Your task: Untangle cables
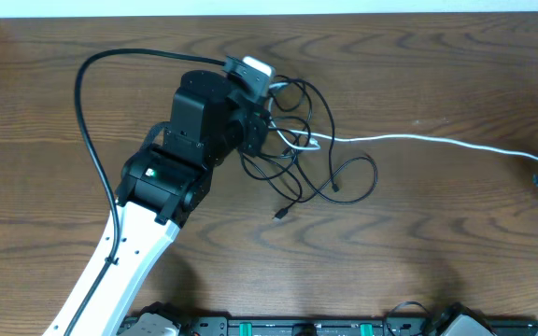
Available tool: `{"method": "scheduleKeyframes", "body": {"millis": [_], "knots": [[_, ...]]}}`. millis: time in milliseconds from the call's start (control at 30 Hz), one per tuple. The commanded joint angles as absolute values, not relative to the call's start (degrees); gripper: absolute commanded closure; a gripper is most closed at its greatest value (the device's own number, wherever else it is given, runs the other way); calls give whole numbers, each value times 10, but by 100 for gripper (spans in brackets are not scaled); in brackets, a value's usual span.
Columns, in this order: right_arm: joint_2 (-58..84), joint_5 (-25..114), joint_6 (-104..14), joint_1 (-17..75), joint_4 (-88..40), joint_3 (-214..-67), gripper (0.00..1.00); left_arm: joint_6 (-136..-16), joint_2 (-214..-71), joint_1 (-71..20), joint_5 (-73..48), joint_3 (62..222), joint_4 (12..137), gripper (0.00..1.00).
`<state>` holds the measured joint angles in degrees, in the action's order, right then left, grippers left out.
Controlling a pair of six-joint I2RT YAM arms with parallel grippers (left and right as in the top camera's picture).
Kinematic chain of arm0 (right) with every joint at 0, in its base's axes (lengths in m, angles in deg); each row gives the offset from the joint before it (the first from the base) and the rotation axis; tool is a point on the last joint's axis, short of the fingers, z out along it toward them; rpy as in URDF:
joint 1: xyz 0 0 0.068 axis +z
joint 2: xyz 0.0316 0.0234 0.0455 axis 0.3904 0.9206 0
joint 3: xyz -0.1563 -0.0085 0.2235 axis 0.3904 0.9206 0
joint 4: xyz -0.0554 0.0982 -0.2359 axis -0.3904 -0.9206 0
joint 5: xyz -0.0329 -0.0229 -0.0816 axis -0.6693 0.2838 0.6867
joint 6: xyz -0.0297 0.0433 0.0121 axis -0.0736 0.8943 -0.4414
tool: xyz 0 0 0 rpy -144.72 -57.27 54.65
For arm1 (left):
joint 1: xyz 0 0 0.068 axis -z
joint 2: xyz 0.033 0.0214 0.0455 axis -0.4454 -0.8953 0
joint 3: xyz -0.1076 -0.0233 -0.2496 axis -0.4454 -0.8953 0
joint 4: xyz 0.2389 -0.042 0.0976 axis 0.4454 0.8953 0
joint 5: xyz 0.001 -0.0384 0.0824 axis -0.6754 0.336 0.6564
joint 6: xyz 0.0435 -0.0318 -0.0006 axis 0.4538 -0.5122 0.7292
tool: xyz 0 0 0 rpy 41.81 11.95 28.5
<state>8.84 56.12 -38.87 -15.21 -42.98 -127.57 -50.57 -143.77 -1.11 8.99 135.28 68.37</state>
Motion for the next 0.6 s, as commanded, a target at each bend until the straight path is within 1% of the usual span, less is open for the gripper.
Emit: {"method": "scheduleKeyframes", "body": {"millis": [0,67,133,300,433,500,567], "knots": [[82,598,-395,-156,-430,-1278,1,-598,-1439,-14,262,1353,678,92],[82,598,-395,-156,-431,-1278,1,-641,-1439,-14,341,1353,680,92],[82,598,-395,-156,-431,-1278,1,-664,-1439,-14,391,1353,680,92],[82,598,-395,-156,-431,-1278,1,-686,-1439,-17,448,1353,686,92],[82,589,-395,-155,-430,-1278,1,-702,-1439,-24,437,1353,693,92],[82,556,-398,-155,-428,-1278,1,-700,-1439,-24,416,1353,697,92],[82,495,-425,-155,-420,-1278,1,-681,-1439,-24,367,1353,696,92]]}}
